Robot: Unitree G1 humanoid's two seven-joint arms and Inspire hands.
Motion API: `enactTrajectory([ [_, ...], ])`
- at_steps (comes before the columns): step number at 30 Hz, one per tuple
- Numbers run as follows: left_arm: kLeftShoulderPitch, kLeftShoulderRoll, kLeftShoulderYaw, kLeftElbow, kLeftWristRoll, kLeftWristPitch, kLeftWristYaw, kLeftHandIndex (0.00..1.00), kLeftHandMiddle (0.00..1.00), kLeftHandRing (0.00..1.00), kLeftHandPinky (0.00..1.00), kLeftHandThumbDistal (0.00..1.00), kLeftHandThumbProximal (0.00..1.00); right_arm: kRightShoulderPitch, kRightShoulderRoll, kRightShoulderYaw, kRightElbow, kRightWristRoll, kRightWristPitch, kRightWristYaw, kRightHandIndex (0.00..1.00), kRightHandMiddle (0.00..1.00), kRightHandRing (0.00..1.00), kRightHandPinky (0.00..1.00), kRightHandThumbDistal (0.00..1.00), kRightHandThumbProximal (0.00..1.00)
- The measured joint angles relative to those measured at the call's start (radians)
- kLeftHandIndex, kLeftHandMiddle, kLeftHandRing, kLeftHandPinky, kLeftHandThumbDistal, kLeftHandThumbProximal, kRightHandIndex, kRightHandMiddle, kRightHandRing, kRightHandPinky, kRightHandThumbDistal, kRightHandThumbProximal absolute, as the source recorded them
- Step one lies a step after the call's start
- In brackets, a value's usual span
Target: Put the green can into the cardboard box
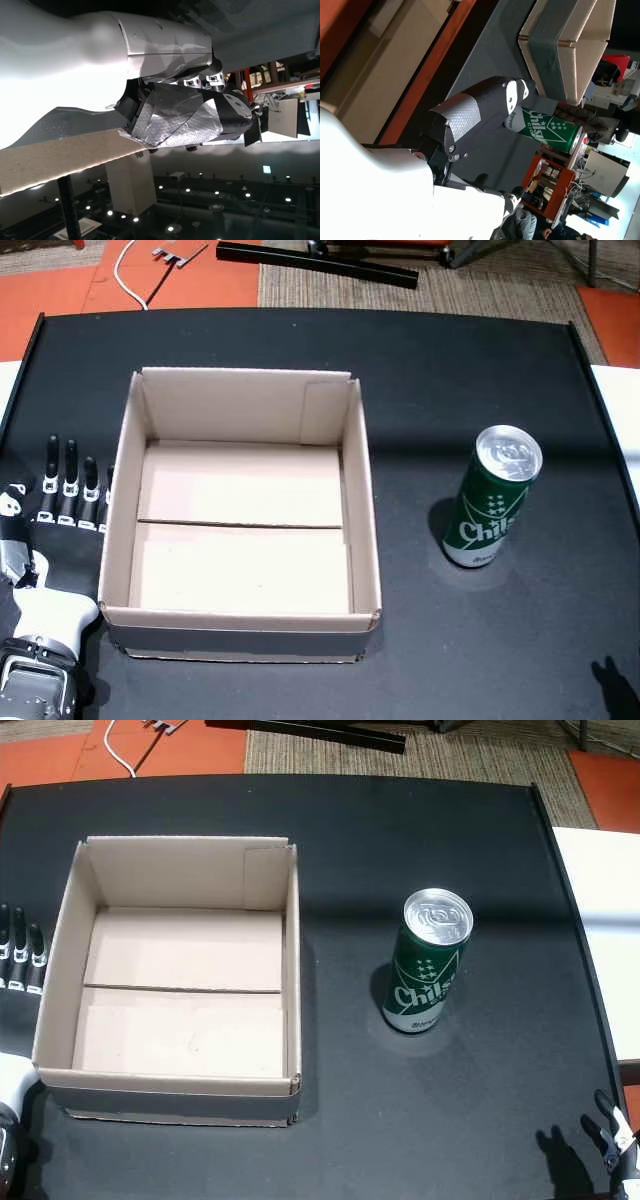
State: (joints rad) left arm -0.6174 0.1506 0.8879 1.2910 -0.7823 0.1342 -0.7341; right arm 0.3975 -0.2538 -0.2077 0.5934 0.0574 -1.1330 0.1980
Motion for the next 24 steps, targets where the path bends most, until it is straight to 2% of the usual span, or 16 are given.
enactTrajectory([
  [3,-0.002,0.002,0.009,0.002,-0.002,0.0,0.005,0.49,0.47,0.58,0.68,0.09,0.79,-0.007,0.002,-0.005,0.004,-0.004,0.0,-0.015,0.99,0.92,0.94,1.0,1.0,0.29],
  [5,-0.003,0.002,0.011,0.002,-0.002,-0.005,0.013,0.49,0.47,0.57,0.71,0.07,0.8,-0.036,0.009,-0.015,0.029,-0.023,-0.002,-0.05,1.0,0.92,0.94,1.0,1.0,0.34],
  [7,-0.003,0.002,0.011,0.003,-0.001,-0.01,0.017,0.48,0.46,0.56,0.7,0.06,0.8,-0.082,0.014,-0.019,0.071,-0.034,-0.004,-0.073,0.97,0.92,0.96,1.0,1.0,0.33],
  [10,-0.005,0.003,0.011,0.004,-0.001,-0.012,0.022,0.46,0.46,0.56,0.66,0.08,0.79,-0.198,0.01,-0.013,0.167,-0.034,0.013,-0.075,0.95,0.92,0.96,1.0,1.0,0.35],
  [12,-0.008,0.001,0.011,0.006,-0.001,-0.01,0.023,0.47,0.46,0.55,0.67,0.07,0.79,-0.279,0.003,-0.006,0.22,-0.03,0.025,-0.065,0.97,0.93,0.96,1.0,1.0,0.31],
  [19,-0.017,-0.003,0.015,0.01,-0.001,-0.008,0.026,0.47,0.46,0.55,0.72,0.07,0.81,-0.501,-0.016,-0.002,0.357,0.065,0.079,0.08,0.99,0.93,0.95,1.0,1.0,0.34],
  [24,-0.017,-0.002,0.016,0.009,-0.002,-0.008,0.029,0.49,0.47,0.57,0.71,0.06,0.84,-0.557,-0.02,-0.01,0.43,0.098,0.093,0.137,1.0,0.93,0.95,1.0,1.0,0.39],
])
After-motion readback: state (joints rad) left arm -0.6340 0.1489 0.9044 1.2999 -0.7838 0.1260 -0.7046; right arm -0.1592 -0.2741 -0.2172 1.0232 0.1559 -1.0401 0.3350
